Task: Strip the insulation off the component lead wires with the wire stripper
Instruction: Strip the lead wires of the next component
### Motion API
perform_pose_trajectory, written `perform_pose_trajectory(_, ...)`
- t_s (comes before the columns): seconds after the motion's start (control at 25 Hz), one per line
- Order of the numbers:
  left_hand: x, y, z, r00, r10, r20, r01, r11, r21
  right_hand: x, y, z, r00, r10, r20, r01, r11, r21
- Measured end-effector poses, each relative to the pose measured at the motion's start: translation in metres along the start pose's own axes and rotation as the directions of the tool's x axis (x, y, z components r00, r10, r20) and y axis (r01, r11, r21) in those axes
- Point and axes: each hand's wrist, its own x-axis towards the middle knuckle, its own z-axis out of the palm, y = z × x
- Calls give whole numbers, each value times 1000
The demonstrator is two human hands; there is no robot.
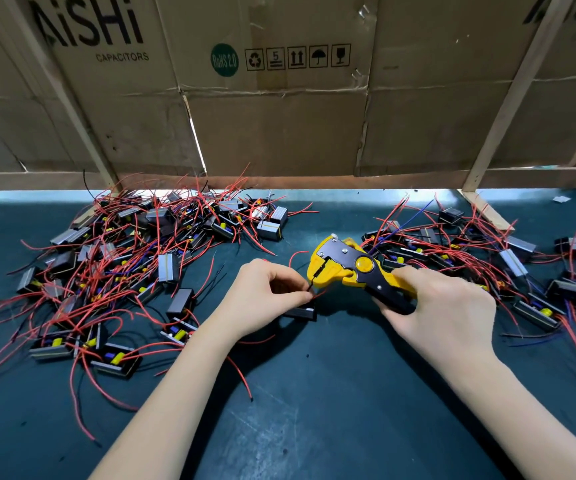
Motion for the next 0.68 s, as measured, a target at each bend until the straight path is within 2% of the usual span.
perform_pose_trajectory(0.16, -1, -2, -4, 999, 43, 17, -43, 999, 33, 1, 0, 3, 999, -44, 16, 44, 999, -26)
perform_pose_trajectory(0.36, -3, 1, 0, 996, -40, -80, 49, 993, 112, 8, 13, -2, 977, 207, 43, -211, 971, 116)
perform_pose_trajectory(0.4, -3, 7, 7, 994, -64, -93, 70, 996, 61, 10, 16, -4, 970, 242, 19, -242, 957, 159)
perform_pose_trajectory(0.44, -4, 13, 15, 996, -73, -53, 70, 996, -63, 12, 18, -7, 962, 272, -15, -263, 943, 204)
perform_pose_trajectory(0.52, -7, 29, 33, 979, 8, 206, 74, 919, -388, 15, 21, -11, 942, 326, -74, -291, 910, 295)
perform_pose_trajectory(0.56, -8, 36, 40, 945, 93, 313, 71, 878, -473, 16, 21, -12, 933, 349, -93, -300, 892, 338)
perform_pose_trajectory(0.6, -8, 40, 43, 920, 169, 352, 32, 866, -498, 16, 22, -13, 924, 366, -110, -302, 876, 376)
perform_pose_trajectory(0.64, -6, 42, 43, 917, 225, 329, -35, 868, -496, 15, 23, -13, 918, 374, -129, -295, 865, 407)
perform_pose_trajectory(0.68, -4, 42, 38, 937, 251, 243, -110, 873, -476, 16, 23, -14, 917, 372, -146, -279, 859, 429)
